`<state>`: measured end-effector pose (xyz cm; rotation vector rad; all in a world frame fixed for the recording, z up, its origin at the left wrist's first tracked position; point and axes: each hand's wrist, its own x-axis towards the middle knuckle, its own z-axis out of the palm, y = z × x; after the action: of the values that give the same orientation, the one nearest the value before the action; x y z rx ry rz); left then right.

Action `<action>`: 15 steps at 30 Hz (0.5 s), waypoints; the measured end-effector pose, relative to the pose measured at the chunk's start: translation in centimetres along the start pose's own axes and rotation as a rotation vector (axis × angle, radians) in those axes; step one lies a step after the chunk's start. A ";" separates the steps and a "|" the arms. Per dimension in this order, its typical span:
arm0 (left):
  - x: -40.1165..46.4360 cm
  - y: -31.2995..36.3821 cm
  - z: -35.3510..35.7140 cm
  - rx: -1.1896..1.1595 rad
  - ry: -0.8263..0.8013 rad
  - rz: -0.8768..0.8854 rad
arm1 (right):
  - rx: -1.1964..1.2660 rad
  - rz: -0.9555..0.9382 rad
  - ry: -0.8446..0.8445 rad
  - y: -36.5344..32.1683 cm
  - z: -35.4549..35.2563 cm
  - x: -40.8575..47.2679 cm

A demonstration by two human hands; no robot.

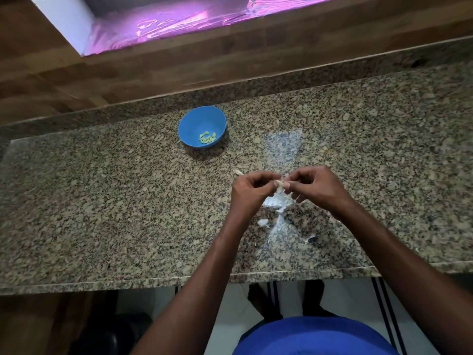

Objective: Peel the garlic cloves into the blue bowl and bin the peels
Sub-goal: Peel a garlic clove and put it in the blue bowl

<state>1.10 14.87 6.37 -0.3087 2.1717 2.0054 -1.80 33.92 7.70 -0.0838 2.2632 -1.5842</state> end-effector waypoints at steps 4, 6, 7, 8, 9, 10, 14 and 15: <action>-0.1 0.3 0.2 0.000 -0.019 0.008 | -0.044 -0.004 0.003 -0.3 0.2 0.2; -0.1 0.4 0.1 -0.021 -0.032 0.003 | -0.045 -0.014 -0.004 -0.3 0.1 0.2; -0.1 0.4 0.1 -0.031 -0.039 -0.002 | -0.044 -0.017 -0.014 -0.3 0.0 0.1; -0.2 0.5 0.1 -0.039 -0.048 -0.005 | -0.043 -0.016 -0.026 -0.3 -0.1 0.1; -0.3 0.5 0.1 -0.045 -0.059 -0.006 | -0.047 -0.017 -0.035 -0.3 -0.2 0.2; -0.3 0.6 0.1 -0.049 -0.070 -0.006 | -0.058 -0.019 -0.041 -0.3 -0.2 0.2; -0.3 0.8 0.3 -0.035 -0.087 0.001 | -0.100 -0.030 -0.057 -0.5 -0.3 0.4; -0.3 0.9 0.4 -0.040 -0.089 -0.001 | -0.084 -0.028 -0.066 -0.5 -0.4 0.5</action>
<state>1.18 15.33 7.30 -0.2213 2.0805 2.0243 -2.46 33.98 8.15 -0.1887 2.2870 -1.4774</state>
